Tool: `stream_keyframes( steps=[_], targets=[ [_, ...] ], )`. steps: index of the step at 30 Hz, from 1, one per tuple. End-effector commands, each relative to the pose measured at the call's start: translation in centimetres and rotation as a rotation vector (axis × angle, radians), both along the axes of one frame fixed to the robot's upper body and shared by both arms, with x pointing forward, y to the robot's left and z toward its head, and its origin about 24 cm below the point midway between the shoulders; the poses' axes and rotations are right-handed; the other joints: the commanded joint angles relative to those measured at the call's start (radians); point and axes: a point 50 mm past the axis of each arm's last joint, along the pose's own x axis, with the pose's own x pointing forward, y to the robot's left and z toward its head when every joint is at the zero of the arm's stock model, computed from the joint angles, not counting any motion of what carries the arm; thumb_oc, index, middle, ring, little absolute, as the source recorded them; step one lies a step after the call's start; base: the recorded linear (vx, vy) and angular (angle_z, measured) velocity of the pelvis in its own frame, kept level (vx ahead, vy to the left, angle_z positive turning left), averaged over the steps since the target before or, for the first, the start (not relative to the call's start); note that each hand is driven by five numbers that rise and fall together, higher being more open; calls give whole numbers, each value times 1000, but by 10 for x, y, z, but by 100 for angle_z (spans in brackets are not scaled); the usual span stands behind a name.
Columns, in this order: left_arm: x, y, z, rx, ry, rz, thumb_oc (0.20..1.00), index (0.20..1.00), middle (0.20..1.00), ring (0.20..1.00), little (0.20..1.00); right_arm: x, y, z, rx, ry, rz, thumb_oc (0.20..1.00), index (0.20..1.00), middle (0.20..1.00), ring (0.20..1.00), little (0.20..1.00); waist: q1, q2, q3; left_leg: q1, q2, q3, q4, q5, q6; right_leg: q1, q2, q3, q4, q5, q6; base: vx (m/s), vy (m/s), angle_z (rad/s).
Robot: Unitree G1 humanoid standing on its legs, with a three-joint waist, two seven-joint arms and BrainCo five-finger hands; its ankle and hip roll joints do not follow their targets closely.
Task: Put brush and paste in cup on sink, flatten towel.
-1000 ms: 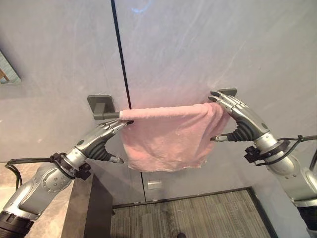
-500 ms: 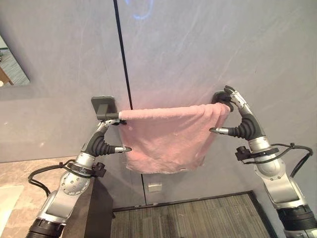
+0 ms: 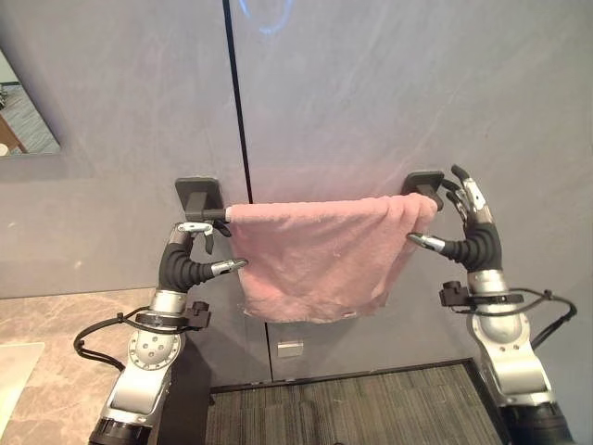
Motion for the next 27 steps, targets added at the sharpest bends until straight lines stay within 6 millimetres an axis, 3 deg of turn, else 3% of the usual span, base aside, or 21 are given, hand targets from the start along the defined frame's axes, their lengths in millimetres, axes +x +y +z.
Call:
stream_keyframes(
  steps=[1, 10, 14, 18, 20, 22, 27],
  targets=[
    [-2, 19, 25, -92, -135, 62, 1000, 1000, 1000, 1000, 1000, -9, -11, 16, 120, -113, -24, 1000, 1000, 1000, 1000, 1000, -16, -24, -50, -8, 1, -18, 4, 37, 5, 41, 9, 10, 55, -78, -9, 0, 0, 0],
    [-16, 32, 6, -261, -83, 131, 1000, 1000, 1000, 1000, 1000, -30, -29, -21, 331, -13, -111, 1000, 1000, 1000, 1000, 1000, -19, -26, -33, -12, 1, -21, 2, 28, 7, 42, 6, 6, 42, -74, -3, 0, 0, 0],
    [-17, 30, -29, -340, 78, 126, 1000, 1000, 1000, 1000, 1000, -35, -31, -43, 350, 87, -141, 1000, 1000, 1000, 1000, 1000, -18, -29, -20, -10, 0, -21, 2, 27, 11, 45, 2, 6, 36, -70, 0, 8, 3, 0],
    [-18, 29, -49, -339, 179, 123, 1000, 1000, 1000, 1000, 1000, -37, -33, -56, 335, 155, -160, 1000, 1000, 1000, 1000, 1000, -17, -30, -14, -14, -1, -21, 2, 29, 12, 42, 0, 4, 35, -67, 3, 0, 0, 0],
    [-21, 26, -72, -340, 294, 118, 1000, 1000, 1000, 1000, 1000, -39, -33, -71, 335, 232, -171, 1000, 1000, 1000, 1000, 1000, -15, -32, -7, -17, -2, -21, 2, 32, 14, 40, -1, 4, 33, -63, 7, 0, 0, 0],
    [-21, 26, -79, -325, 330, 119, 1000, 1000, 1000, 1000, 1000, -40, -32, -79, 336, 269, -177, 1000, 1000, 1000, 1000, 1000, -15, -32, -5, -19, -2, -22, 2, 33, 14, 38, -2, 4, 32, -60, 8, 0, 0, 0],
    [-31, 23, -125, -251, 573, 120, 1000, 1000, 1000, 1000, 1000, -45, -30, -118, 334, 467, -177, 1000, 1000, 1000, 1000, 1000, -14, -33, 3, -31, -1, -21, 2, 40, 11, 28, -5, 4, 26, -49, 15, 0, 0, 0]
  ],
)
